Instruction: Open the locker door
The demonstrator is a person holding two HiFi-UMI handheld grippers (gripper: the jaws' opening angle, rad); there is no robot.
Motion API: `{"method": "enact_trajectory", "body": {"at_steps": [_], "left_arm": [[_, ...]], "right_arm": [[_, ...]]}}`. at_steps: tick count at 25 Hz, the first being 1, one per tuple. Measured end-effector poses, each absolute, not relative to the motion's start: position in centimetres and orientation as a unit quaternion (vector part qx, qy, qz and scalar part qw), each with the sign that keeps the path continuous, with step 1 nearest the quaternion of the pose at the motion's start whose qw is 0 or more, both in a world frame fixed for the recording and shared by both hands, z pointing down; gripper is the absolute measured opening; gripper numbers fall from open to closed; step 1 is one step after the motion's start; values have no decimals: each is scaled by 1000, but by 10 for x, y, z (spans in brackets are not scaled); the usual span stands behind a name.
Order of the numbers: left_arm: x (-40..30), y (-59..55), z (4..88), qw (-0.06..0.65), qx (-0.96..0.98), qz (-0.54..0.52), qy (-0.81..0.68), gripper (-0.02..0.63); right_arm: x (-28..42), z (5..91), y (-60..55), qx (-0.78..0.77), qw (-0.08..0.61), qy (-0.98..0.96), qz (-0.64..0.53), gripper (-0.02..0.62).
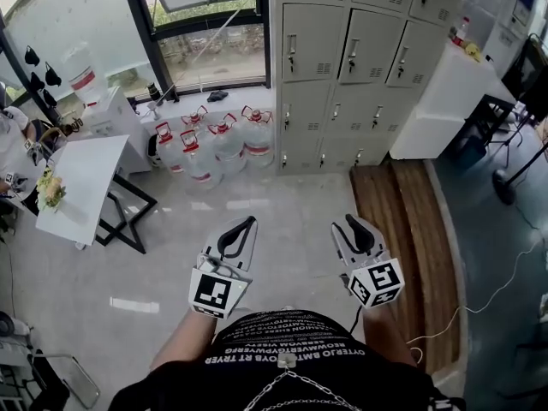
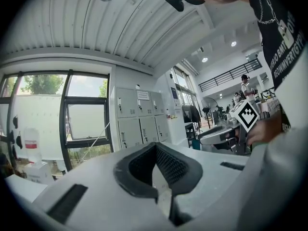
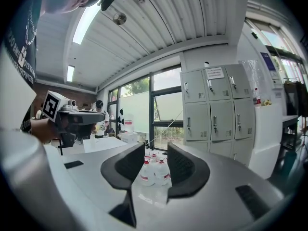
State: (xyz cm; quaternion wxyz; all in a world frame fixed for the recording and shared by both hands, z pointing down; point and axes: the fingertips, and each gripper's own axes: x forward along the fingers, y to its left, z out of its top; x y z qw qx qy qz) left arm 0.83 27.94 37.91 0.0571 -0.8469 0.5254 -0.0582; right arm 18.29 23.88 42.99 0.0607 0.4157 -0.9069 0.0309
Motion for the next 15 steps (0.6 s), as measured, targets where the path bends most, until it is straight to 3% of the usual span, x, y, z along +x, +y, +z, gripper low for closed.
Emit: {"method": "enact_trajectory", "body": {"at_steps": [15], "left_arm": [[43,265,388,62,-868,-83,485,-6]], "right_arm": [[191,451,225,418,43,-904,74,127]]}}
